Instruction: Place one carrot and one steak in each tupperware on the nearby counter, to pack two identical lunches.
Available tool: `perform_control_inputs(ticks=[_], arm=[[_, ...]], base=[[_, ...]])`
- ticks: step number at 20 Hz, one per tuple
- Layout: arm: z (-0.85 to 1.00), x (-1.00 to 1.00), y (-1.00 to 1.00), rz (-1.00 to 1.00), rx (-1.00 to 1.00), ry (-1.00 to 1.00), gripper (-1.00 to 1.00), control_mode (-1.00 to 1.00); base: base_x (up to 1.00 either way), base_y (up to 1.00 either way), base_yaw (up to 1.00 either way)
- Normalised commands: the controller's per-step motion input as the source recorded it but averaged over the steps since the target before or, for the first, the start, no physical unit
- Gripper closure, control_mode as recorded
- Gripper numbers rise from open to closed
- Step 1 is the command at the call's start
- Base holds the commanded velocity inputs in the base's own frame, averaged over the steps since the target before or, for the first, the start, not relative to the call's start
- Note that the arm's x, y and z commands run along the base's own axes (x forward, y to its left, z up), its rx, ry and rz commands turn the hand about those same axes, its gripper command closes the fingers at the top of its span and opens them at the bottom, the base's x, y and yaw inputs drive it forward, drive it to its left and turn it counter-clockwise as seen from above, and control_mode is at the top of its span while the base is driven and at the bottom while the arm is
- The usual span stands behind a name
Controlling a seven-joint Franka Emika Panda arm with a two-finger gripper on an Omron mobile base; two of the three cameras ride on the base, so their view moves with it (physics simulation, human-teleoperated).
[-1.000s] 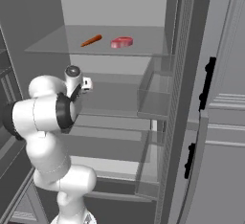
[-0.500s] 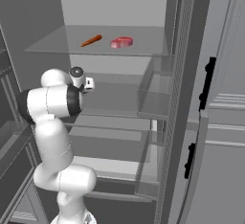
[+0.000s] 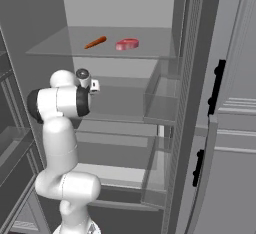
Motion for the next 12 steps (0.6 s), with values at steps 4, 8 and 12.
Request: perform_control_inputs(ticks=[4,8,12], arm=[[-0.46,0.00,0.14,0.00,0.00,0.12,1.00,-1.00],[-0.37,-0.32,0.00,-0.05,0.00,0.05,1.00,-1.00],[-0.26,-0.79,0.00,-0.08,-0.01,-0.03,1.00,-1.00]], base=[[0.00,0.00,0.00],[0.00,0.00,0.00],[0.00,0.00,0.00]])
